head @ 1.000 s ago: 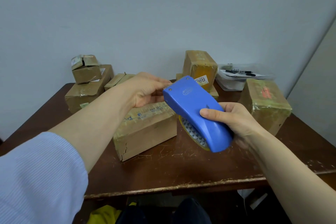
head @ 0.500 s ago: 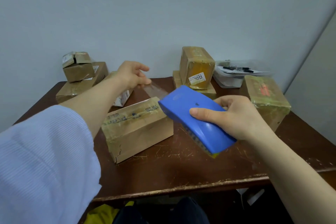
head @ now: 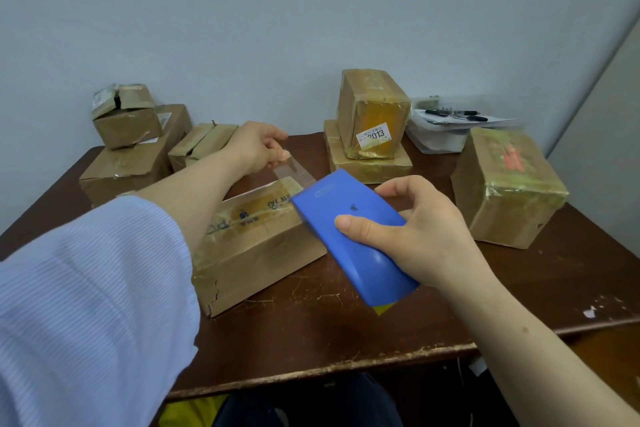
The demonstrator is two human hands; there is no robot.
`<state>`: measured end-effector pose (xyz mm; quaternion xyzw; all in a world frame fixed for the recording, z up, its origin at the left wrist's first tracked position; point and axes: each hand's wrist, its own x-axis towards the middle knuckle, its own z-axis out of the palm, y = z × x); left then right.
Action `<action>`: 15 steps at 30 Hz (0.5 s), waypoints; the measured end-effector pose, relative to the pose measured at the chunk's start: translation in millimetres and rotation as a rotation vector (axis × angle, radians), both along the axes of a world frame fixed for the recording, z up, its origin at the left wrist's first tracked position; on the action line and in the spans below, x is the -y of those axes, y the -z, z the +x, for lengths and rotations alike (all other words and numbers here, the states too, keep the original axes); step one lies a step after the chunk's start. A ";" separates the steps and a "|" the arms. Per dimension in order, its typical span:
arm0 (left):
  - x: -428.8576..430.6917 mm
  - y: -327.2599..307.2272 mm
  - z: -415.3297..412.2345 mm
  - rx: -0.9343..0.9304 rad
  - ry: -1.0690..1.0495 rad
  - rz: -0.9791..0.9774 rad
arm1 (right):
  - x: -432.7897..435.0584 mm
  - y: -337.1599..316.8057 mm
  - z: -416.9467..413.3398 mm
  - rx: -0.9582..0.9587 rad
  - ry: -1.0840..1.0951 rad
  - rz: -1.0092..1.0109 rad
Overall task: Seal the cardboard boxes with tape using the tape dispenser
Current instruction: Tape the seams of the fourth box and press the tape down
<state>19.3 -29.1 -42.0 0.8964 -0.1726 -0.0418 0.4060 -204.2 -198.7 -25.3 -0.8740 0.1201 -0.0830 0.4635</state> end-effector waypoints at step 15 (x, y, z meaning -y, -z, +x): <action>3.1 36.9 3.1 0.093 -0.074 0.079 | 2.4 8.1 10.1 0.004 -0.015 -0.003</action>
